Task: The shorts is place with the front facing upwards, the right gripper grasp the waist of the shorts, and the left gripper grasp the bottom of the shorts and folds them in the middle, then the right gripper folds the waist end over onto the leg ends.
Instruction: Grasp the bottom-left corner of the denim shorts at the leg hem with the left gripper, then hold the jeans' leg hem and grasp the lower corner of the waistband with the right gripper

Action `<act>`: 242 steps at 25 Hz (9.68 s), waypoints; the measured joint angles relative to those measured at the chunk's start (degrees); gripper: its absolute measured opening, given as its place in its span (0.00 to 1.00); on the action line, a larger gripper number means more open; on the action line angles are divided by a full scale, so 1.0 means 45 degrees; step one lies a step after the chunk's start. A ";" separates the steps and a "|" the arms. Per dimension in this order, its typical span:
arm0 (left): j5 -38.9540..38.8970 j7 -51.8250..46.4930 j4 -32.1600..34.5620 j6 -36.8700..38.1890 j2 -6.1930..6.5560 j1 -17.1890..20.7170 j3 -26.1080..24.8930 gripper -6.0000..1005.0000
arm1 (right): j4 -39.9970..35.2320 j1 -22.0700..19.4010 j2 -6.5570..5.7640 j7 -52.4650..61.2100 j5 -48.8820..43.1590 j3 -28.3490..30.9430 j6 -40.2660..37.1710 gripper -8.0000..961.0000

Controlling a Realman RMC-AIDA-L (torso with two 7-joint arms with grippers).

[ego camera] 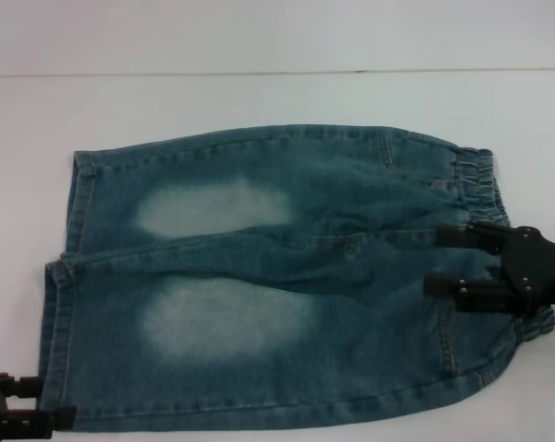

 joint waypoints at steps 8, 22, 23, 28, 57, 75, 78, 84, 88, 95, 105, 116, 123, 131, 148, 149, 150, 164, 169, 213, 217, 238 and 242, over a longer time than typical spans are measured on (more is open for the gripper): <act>0.0085 -0.0337 0.0675 0.0042 -0.0149 -0.0037 0.0200 0.90 | 0.0008 -0.0042 -0.0020 0.0001 0.0001 0.0185 -0.0100 0.97; 0.0296 -0.0636 0.0727 0.0571 -0.0296 -0.0105 0.0897 0.90 | 0.0027 -0.0138 0.0000 0.0014 0.0000 0.0201 -0.0102 0.97; 0.0271 -0.0636 0.0727 0.0629 -0.0294 -0.0126 0.0892 0.90 | 0.0027 -0.0138 0.0000 0.0010 0.0000 0.0206 -0.0100 0.97; 0.0338 -0.0650 0.0744 0.0638 -0.0290 -0.0187 0.0883 0.90 | 0.0053 -0.0139 0.0006 -0.0021 0.0001 0.0226 -0.0090 0.97; 0.0169 -0.1136 0.0722 0.0653 -0.0330 -0.0255 0.1345 0.88 | 0.0021 -0.0158 0.0067 0.0026 0.0022 0.0614 -0.0096 0.96; 0.0502 -0.1748 0.1596 0.1073 -0.0319 -0.0108 0.1356 0.81 | 0.0001 -0.0157 0.0008 0.0028 -0.0033 0.0883 -0.0004 0.96; 0.0618 -0.1773 0.1624 0.1027 -0.0326 -0.0098 0.1419 0.80 | 0.0002 -0.0157 0.0001 0.0028 -0.0031 0.0878 0.0011 0.96; 0.0704 -0.1774 0.1429 0.1048 -0.0330 -0.0204 0.1551 0.78 | 0.0002 -0.0220 -0.0026 0.0028 -0.0032 0.0878 0.0045 0.96; 0.0552 -0.1774 0.1432 0.1110 -0.0344 -0.0294 0.1556 0.77 | 0.0002 -0.0274 -0.0054 0.0028 0.0007 0.1001 0.0055 0.96; 0.0535 -0.1794 0.0891 0.0959 -0.0350 -0.0670 0.1458 0.76 | 0.0003 -0.0292 -0.0053 0.0028 0.0020 0.1034 0.0057 0.96; 0.0640 -0.1969 0.0576 0.0432 -0.0351 -0.0846 0.1574 0.69 | 0.0002 -0.0353 -0.0088 0.0066 0.0020 0.1336 -0.0103 0.96; 0.0538 -0.2000 0.1094 0.0785 -0.0432 -0.0750 0.1596 0.42 | -0.0007 -0.0607 -0.0202 0.0185 0.0020 0.1882 -0.0675 0.96; 0.0379 -0.1990 0.1095 0.0880 -0.0438 -0.0910 0.1594 0.07 | -0.0016 -0.1077 -0.0434 0.0825 0.0021 0.2546 -0.1189 0.96; 0.0060 -0.1901 0.1091 0.1021 -0.0424 -0.0964 0.1586 0.06 | -0.0102 -0.2464 -0.1086 0.1177 -0.0113 0.3607 -0.1528 0.96; 0.0046 -0.1975 0.0662 0.0879 -0.0429 -0.1325 0.1815 0.06 | -0.0316 -0.2438 -0.1271 0.2692 -0.1676 0.3846 0.0018 0.96; 0.0046 -0.1975 0.0614 0.0879 -0.0424 -0.1347 0.1869 0.06 | -0.0311 -0.2343 -0.1248 0.2816 -0.1817 0.3832 0.0144 0.96; 0.0047 -0.1977 0.0565 0.0875 -0.0416 -0.1363 0.1918 0.06 | -0.0303 -0.2237 -0.1209 0.2930 -0.2000 0.3814 0.0306 0.96; 0.0066 -0.2055 0.0354 0.0662 -0.0408 -0.1458 0.2262 0.06 | -0.0199 -0.1550 -0.0866 0.3043 -0.2729 0.2726 0.1750 0.94; 0.0068 -0.2124 0.0359 0.0712 -0.0408 -0.1495 0.2259 0.06 | -0.0193 -0.1481 -0.0896 0.3227 -0.2734 0.2430 0.1923 0.94; 0.0067 -0.2124 0.0048 0.0546 -0.0407 -0.1717 0.2552 0.06 | -0.0274 -0.0977 -0.0854 0.4649 -0.2754 0.1020 0.2887 0.89; 0.0066 -0.2124 0.0048 0.0546 -0.0407 -0.1717 0.2552 0.06 | -0.0318 -0.0942 -0.0852 0.4628 -0.2690 0.0904 0.2404 0.88; 0.0060 -0.2121 0.0049 0.0580 -0.0407 -0.1717 0.2552 0.06 | -0.0344 -0.0671 -0.0851 0.4706 -0.2768 0.0820 0.2245 0.86; -0.0045 -0.2112 0.0066 0.0618 -0.0408 -0.1732 0.2551 0.06 | -0.0355 -0.0641 -0.0804 0.4711 -0.2783 0.0751 0.2245 0.72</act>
